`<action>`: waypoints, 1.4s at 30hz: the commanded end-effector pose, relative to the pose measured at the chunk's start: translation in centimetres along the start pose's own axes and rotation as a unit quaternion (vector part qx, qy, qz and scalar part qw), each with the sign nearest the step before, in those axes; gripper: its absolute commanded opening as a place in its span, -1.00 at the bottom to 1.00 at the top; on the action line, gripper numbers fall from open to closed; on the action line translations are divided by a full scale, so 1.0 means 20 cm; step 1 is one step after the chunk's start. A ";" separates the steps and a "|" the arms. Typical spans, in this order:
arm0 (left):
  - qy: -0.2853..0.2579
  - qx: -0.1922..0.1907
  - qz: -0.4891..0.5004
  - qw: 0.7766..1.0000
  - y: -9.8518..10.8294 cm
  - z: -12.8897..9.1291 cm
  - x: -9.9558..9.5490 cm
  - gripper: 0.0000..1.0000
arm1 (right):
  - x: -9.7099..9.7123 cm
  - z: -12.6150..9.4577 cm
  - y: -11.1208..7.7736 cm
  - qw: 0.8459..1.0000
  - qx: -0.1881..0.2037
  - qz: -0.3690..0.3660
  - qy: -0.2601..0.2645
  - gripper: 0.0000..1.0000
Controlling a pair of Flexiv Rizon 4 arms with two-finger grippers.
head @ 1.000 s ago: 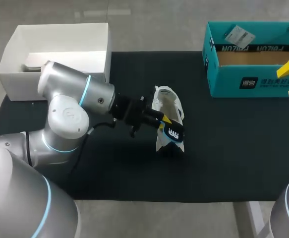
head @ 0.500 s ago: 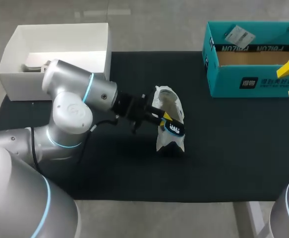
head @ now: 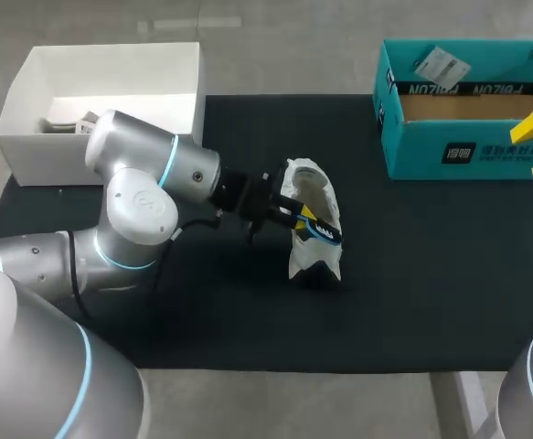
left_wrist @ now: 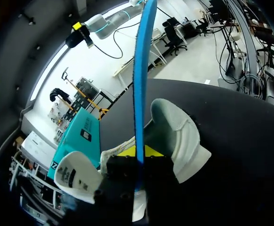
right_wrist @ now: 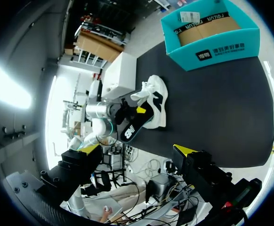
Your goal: Take the shoe out of the shoebox, open the shoe tongue, remove and reinsert the insole, then place the shoe into the shoebox
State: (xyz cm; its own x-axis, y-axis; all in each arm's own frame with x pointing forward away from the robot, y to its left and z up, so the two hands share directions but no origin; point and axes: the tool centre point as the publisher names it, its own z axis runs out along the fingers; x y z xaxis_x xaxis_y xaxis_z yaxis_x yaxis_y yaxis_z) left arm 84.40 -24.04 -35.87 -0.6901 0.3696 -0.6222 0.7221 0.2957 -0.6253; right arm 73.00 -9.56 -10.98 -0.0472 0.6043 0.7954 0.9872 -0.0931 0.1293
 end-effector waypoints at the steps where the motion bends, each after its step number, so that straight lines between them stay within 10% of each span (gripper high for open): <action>1: 0.003 -0.006 -0.004 1.000 0.03 0.04 -0.02 -1.00 | 0.00 0.00 0.00 1.000 0.000 0.000 -0.001 1.00; 10: 0.003 -0.004 -0.016 1.000 -0.01 -0.01 -0.03 -1.00 | 0.00 0.00 0.00 1.000 0.000 0.000 -0.001 1.00; 13: 0.005 -0.004 -0.015 1.000 -0.04 -0.03 -0.02 -0.12 | 0.00 0.00 0.00 1.000 0.000 0.000 -0.001 1.00; 17: 0.006 0.000 -0.008 1.000 -0.08 -0.04 -0.03 -0.02 | 0.00 0.00 0.00 1.000 0.000 0.000 -0.001 1.00; 33: 0.023 0.019 0.020 0.999 -0.24 -0.11 0.00 -0.60 | 0.00 0.00 0.00 1.000 0.000 0.000 -0.001 1.00; 35: 0.027 0.019 0.019 0.999 -0.23 -0.10 0.00 -1.00 | 0.00 0.00 0.00 1.000 0.000 0.000 -0.001 1.00; 42: 0.045 0.014 0.021 0.999 -0.18 -0.05 0.02 -1.00 | 0.00 0.00 0.00 1.000 0.000 0.000 -0.001 1.00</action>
State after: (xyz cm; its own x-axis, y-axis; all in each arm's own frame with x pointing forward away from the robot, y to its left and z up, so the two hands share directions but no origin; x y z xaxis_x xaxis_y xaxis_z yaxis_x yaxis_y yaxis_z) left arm 81.04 -23.41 -33.01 -0.6521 0.4455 -0.6135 0.7492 0.2548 -0.6113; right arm 73.00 -9.56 -10.98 -0.0475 0.6047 0.7950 0.9872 -0.0929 0.1296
